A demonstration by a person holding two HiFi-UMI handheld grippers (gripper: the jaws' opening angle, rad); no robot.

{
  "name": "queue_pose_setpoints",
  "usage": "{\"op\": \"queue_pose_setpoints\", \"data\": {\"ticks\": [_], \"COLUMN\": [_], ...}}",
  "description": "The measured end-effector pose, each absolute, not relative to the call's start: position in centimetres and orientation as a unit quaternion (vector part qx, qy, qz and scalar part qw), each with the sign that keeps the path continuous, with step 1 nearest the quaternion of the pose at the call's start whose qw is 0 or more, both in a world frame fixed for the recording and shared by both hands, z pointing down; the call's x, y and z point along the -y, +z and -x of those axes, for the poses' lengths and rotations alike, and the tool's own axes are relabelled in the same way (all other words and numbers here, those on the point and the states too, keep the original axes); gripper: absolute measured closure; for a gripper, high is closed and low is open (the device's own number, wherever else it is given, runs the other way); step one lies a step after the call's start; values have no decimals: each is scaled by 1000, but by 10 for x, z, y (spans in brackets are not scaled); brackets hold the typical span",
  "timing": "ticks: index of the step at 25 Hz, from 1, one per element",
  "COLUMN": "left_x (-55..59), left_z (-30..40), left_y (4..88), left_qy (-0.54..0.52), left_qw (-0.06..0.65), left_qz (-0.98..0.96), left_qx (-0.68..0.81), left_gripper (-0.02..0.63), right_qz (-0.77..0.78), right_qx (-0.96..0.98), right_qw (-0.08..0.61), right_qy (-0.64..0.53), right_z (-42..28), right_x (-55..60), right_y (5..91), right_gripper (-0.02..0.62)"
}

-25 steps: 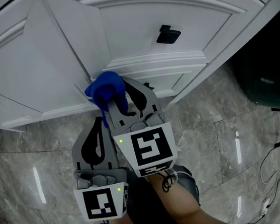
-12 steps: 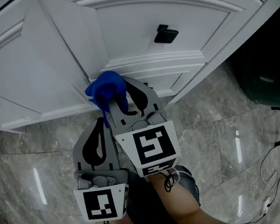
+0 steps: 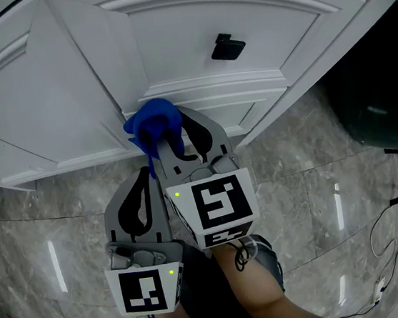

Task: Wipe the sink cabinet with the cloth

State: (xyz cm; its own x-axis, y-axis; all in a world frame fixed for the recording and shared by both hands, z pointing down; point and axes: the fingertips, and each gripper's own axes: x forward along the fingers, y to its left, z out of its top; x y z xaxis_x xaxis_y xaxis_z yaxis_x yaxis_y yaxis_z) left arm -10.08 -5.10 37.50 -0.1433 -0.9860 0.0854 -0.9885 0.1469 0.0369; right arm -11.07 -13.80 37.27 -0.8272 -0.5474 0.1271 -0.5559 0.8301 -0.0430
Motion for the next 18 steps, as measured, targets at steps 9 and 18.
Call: {"op": "queue_pose_setpoints", "data": {"ticks": [9,18], "left_x": [52,54], "left_z": [97,93], "left_y": [374,375], "left_qy": [18,24], "left_qw": [42,40], "left_qz": [-655,-656], "left_qx": [755,754], "left_gripper": [606,606], "right_qz": [-296,-298], "right_qx": [953,951], "right_qw": [56,58], "right_qy": [44,48], "right_z": [104,98], "right_x": [143,146], "right_y": [373,372], "right_gripper": [479,479]}}
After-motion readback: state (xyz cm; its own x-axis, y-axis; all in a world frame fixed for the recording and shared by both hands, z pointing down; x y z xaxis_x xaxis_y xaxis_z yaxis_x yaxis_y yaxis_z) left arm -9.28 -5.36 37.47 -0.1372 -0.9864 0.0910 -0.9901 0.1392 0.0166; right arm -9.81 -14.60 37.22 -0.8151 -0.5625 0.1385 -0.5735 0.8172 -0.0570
